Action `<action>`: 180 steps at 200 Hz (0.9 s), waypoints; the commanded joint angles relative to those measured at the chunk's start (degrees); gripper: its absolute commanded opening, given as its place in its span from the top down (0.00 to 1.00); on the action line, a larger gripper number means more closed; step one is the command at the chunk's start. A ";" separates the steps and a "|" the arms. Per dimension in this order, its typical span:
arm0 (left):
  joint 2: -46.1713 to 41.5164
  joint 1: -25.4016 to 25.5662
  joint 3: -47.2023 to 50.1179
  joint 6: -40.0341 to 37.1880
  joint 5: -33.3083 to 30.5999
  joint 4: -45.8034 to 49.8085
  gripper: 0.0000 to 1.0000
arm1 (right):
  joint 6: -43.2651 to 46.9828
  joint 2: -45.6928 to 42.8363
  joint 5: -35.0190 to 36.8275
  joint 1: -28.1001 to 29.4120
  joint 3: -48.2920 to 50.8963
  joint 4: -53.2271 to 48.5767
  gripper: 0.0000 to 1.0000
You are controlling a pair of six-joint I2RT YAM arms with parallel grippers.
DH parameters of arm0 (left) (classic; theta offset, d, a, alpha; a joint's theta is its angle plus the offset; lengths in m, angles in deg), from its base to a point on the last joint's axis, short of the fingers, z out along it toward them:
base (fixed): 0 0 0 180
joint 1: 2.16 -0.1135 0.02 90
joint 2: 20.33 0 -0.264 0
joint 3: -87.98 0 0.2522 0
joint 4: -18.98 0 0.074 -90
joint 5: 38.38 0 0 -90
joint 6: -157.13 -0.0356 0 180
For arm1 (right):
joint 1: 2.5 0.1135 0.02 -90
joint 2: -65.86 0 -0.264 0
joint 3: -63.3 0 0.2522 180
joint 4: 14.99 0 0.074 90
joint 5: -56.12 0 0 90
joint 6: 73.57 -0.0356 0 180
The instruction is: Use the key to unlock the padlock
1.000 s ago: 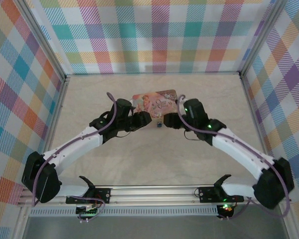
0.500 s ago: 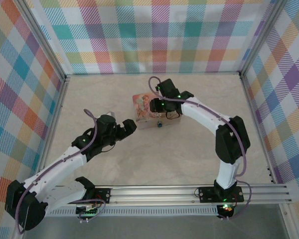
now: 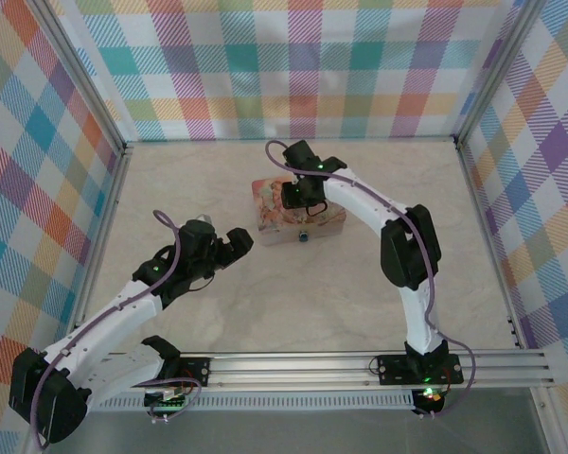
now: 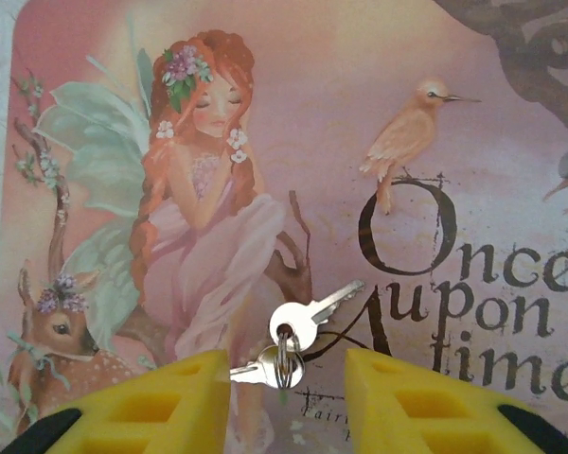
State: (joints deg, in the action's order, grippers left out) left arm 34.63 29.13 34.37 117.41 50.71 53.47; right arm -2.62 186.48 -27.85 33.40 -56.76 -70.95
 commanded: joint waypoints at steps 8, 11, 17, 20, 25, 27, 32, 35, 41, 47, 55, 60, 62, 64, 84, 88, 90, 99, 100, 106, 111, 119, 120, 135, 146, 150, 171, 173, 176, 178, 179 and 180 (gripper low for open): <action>-0.95 -1.22 1.25 0.23 0.80 -0.60 0.02 | 1.72 1.87 1.26 0.52 -3.08 -3.71 0.64; -1.03 -1.29 1.35 0.32 0.86 -0.68 0.02 | 1.81 2.04 1.39 0.61 -3.25 -3.83 0.64; -1.16 -1.40 1.61 0.50 0.91 -0.82 0.02 | 2.06 2.40 1.80 0.74 -3.62 -4.20 0.64; -1.24 -1.44 1.67 0.58 0.95 -0.86 0.02 | 2.07 2.62 1.94 0.83 -3.87 -4.41 0.64; -1.41 -1.57 1.86 0.61 0.99 -0.97 0.02 | 2.24 3.08 2.33 0.92 -4.34 -4.87 0.64; -1.43 -1.58 1.95 0.67 0.99 -1.03 0.02 | 2.32 3.23 2.46 0.95 -4.53 -4.97 0.64; -1.64 -1.67 2.12 0.77 0.98 -1.04 0.02 | 2.47 3.55 2.90 1.06 -4.84 -5.33 0.64; -1.76 -1.67 2.19 0.78 0.99 -1.09 0.02 | 2.52 3.83 3.18 1.10 -4.95 -5.49 0.65; -1.90 -1.75 2.41 0.91 0.98 -1.12 0.02 | 2.68 4.14 3.75 1.18 -5.12 -5.53 0.67; -2.04 -1.84 2.62 0.96 0.95 -1.13 0.02 | 2.87 4.46 4.13 1.19 -5.13 -5.58 0.68; -2.31 -1.93 2.84 1.04 0.91 -1.13 0.02 | 3.04 4.82 4.50 1.28 -5.30 -5.60 0.70; -2.49 -2.02 2.98 1.05 0.91 -1.13 0.02 | 3.13 5.12 4.72 1.27 -5.42 -5.62 0.71; -2.49 -2.02 3.06 1.05 0.91 -1.13 0.02 | 3.20 5.19 4.86 1.34 -5.45 -5.62 0.71; -2.58 -2.09 3.10 1.09 0.91 -1.13 0.02 | 3.29 5.34 4.92 1.36 -5.55 -5.62 0.72; -2.95 -2.26 3.62 1.13 0.96 -1.16 0.02 | 3.97 6.68 6.10 1.71 -6.63 -6.23 0.76; -2.93 -2.28 3.63 1.16 0.99 -1.22 0.02 | 4.06 6.88 6.46 1.73 -6.84 -6.28 0.77; -2.95 -2.28 3.64 1.10 0.99 -1.17 0.02 | 4.14 6.97 6.68 1.85 -6.93 -6.31 0.78; -3.02 -2.37 3.80 1.11 0.99 -1.31 0.02 | 4.31 7.34 7.19 2.04 -7.09 -6.34 0.83; -3.06 -2.37 3.81 1.17 0.99 -1.31 0.02 | 4.30 7.34 7.26 2.05 -7.08 -6.29 0.84; -3.10 -2.37 3.91 1.22 1.08 -1.37 0.02 | 4.45 7.28 7.57 2.15 -6.80 -6.01 0.88; -3.04 -2.42 3.99 1.22 1.08 -1.39 0.02 | 4.46 7.26 7.88 2.16 -6.62 -5.74 0.91; -3.12 -2.46 4.16 1.27 1.08 -1.40 0.02 | 4.54 6.92 7.87 2.16 -6.20 -5.35 0.97; -3.11 -2.46 4.17 1.24 1.08 -1.40 0.02 | 4.54 6.91 7.87 2.16 -6.16 -5.26 0.98; -3.11 -2.55 4.35 1.31 1.04 -1.48 0.02 | 4.47 5.43 7.66 2.11 -4.56 -3.85 1.00; -3.07 -2.68 4.44 1.40 1.10 -1.74 0.02 | 4.30 3.42 7.29 2.15 -2.47 -2.11 1.00; -3.04 -2.68 4.44 1.48 1.17 -1.87 0.02 | 4.37 2.46 7.07 2.16 -1.42 -1.13 1.00; -2.80 -2.72 4.35 1.57 1.34 -2.92 0.02 | 3.93 -4.66 4.43 1.86 6.13 6.42 1.00; -2.74 -2.72 4.35 1.62 1.35 -3.07 0.02 | 3.76 -5.45 4.19 1.78 7.08 7.15 1.00; -2.68 -2.72 4.35 1.66 1.38 -3.29 0.02 | 3.39 -6.55 3.79 1.66 8.18 8.26 1.00; -2.65 -2.72 4.28 1.66 1.44 -3.45 0.02 | 3.16 -7.37 3.46 1.57 9.04 8.88 1.00; -2.57 -2.72 4.27 1.66 1.48 -3.52 0.02 | 3.11 -7.75 3.29 1.56 9.42 9.23 1.00; -2.57 -2.72 4.27 1.66 1.50 -3.56 0.02 | 3.04 -8.11 3.07 1.46 9.78 9.59 1.00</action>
State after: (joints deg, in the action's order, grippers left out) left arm 32.35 27.20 37.93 118.59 51.21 52.55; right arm 1.22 186.13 -21.47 35.06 -53.74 -67.75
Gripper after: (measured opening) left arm 0.979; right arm 0.059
